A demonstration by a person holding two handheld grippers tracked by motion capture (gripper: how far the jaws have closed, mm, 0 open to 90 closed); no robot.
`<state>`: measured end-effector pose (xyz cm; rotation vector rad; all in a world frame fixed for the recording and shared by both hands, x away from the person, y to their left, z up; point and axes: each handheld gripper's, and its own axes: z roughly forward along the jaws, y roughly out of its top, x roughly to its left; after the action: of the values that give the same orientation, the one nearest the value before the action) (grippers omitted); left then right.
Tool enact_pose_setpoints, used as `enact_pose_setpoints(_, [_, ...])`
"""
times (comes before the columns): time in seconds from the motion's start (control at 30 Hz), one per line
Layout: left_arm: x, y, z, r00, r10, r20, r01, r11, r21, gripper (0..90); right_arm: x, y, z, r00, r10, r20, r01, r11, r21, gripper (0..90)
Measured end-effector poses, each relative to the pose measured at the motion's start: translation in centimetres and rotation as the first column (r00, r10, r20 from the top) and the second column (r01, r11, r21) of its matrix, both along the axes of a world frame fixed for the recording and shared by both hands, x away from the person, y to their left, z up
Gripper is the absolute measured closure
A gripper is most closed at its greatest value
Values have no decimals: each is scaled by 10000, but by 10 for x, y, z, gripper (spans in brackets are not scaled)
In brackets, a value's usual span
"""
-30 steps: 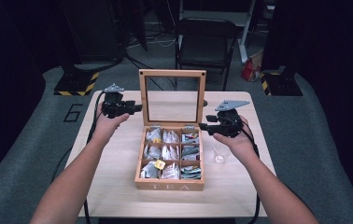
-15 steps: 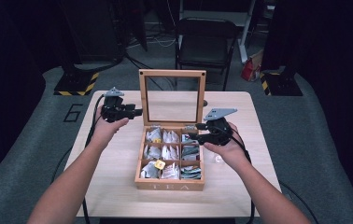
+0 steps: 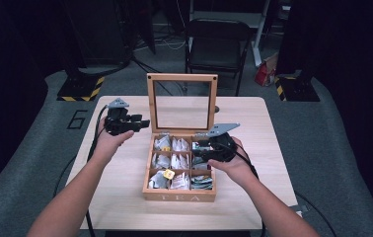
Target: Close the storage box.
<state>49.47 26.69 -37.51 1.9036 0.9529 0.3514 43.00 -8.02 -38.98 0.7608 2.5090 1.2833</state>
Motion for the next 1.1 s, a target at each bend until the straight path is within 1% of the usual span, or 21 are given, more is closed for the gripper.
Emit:
enact_pose_setpoints(0.07, [-1,0,0,10000,-89,-37,89,9999,49,512,-1,3,-2,10000,67,-25,-67,10000,-2,548])
enact_pose_setpoints(0.2, [-3,0,0,9999,-136,0,136,9999,40,512,-1,9,-7,9991,413,-128,-413,9991,-19,554])
enact_pose_setpoints(0.23, [-4,1,0,9999,-160,-31,160,9999,54,512,-2,11,-8,9989,400,-241,-401,9992,-18,557])
enact_pose_setpoints(0.27, [-5,1,0,9998,-190,-10,190,9998,98,512,-2,13,-10,9985,497,-225,-498,9988,-19,561])
enact_pose_setpoints(0.3, [-6,1,-1,9998,-173,-14,173,9998,21,512,-2,15,-11,9981,558,-257,-558,9984,3,562])
enact_pose_setpoints(0.43, [-9,1,-2,9998,-210,1,210,9998,33,512,-3,26,-17,9953,895,-376,-897,9960,-46,577])
enact_pose_setpoints(0.5, [-11,2,-2,9997,-242,-11,242,9996,153,512,-4,30,-19,9939,994,-486,-997,9950,-39,587])
enact_pose_setpoints(0.53, [-11,2,-2,9997,-236,26,235,9997,116,511,-3,32,-21,9923,1158,-448,-1163,9932,-91,592])
enact_pose_setpoints(0.57, [-12,2,-2,9997,-240,29,239,9997,90,512,-4,34,-21,9916,1155,-580,-1162,9932,-81,598])
enact_pose_setpoints(0.6, [-13,2,-2,9996,-277,26,277,9995,127,511,-4,36,-22,9911,1210,-552,-1216,9926,-77,603])
enact_pose_setpoints(0.67, [-14,2,-2,9995,-306,32,305,9994,147,512,-5,39,-24,9898,1274,-636,-1283,9917,-96,605])
enact_pose_setpoints(0.7, [-14,2,-2,9995,-312,27,312,9994,140,512,-4,41,-24,9889,1368,-573,-1377,9904,-121,607])
enact_pose_setpoints(0.8, [-16,2,-4,9995,-317,25,316,9994,124,512,-6,46,-26,9879,1411,-649,-1422,9898,-122,612])
enact_pose_setpoints(0.83, [-16,2,-5,9994,-347,3,347,9993,105,512,-6,47,-26,9870,1503,-570,-1514,9883,-156,616])
enact_pose_setpoints(0.87, [-17,2,-6,9995,-324,6,324,9995,43,512,-7,49,-27,9864,1525,-618,-1539,9879,-182,621])
enact_pose_setpoints(0.93, [-18,3,-7,9995,-308,-14,308,9995,-35,513,-7,53,-28,9855,1584,-612,-1599,9869,-204,635])
enact_pose_setpoints(0.97, [-18,3,-8,9995,-313,17,313,9995,-8,513,-7,54,-29,9844,1661,-582,-1677,9856,-232,644])
enact_pose_setpoints(1.03, [-19,3,-9,9995,-309,-16,309,9995,-108,513,-7,57,-30,9836,1649,-730,-1667,9858,-202,672])
enact_pose_setpoints(1.1, [-19,3,-10,9994,-349,-5,349,9994,-49,513,-6,59,-32,9821,1734,-729,-1755,9842,-235,694])
